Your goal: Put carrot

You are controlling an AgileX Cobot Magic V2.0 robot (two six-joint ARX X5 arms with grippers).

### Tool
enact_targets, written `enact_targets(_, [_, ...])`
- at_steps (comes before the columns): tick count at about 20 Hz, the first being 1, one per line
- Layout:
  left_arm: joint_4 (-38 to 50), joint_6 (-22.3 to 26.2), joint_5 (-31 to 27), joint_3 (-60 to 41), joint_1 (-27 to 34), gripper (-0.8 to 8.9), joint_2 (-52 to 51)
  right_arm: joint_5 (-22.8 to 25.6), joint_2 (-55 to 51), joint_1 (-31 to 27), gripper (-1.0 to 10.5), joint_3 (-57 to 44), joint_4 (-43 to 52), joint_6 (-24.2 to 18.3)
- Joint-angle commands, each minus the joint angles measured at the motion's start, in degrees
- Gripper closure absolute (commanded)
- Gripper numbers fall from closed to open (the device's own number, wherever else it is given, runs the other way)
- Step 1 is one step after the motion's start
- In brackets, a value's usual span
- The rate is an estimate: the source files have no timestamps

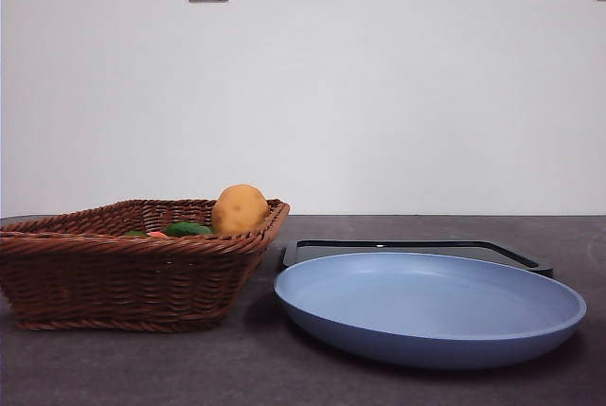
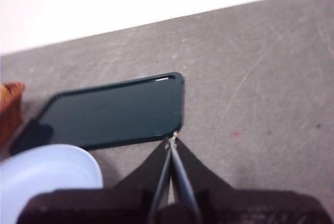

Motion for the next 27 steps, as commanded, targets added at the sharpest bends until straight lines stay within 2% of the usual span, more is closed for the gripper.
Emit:
enact_targets(1, [2.1, -12.6, 7.0, -0.3, 0.1, 8.05, -0.2, 0.0, -0.1, 0.1, 9.4, -0.3, 0.6, 9.9])
enact_targets(5, [5.2, -14.0, 13.7, -0.3, 0.1, 8.05, -0.1, -0.1, -0.1, 0.1, 9.4, -0.3, 0.6, 12.5])
enact_targets(11, [6.3, -16.2, 13.7, 0.5, 0.1, 8.06, -0.1, -2.1, 0.8, 0.1, 9.4, 0.8, -0.1, 12.8])
enact_targets(19, [-1.7, -16.9, 12.9, 8.3, 0.1, 8.06, 6.7, -5.5, 9.2, 0.1, 9.4, 11.7, -8.8, 14.4])
enact_targets(23, [-2.9, -16.2, 13.3, 13.6, 0.1, 8.06, 14.1, -9.4, 15.8, 0.1, 9.4, 19.0, -13.9, 14.0])
enact_targets(27, [-3.1, -10.9, 17.3, 19.5, 0.1, 8.07, 22.3, -14.5, 23.6, 0.1, 9.4, 25.9, -18.4, 11.8])
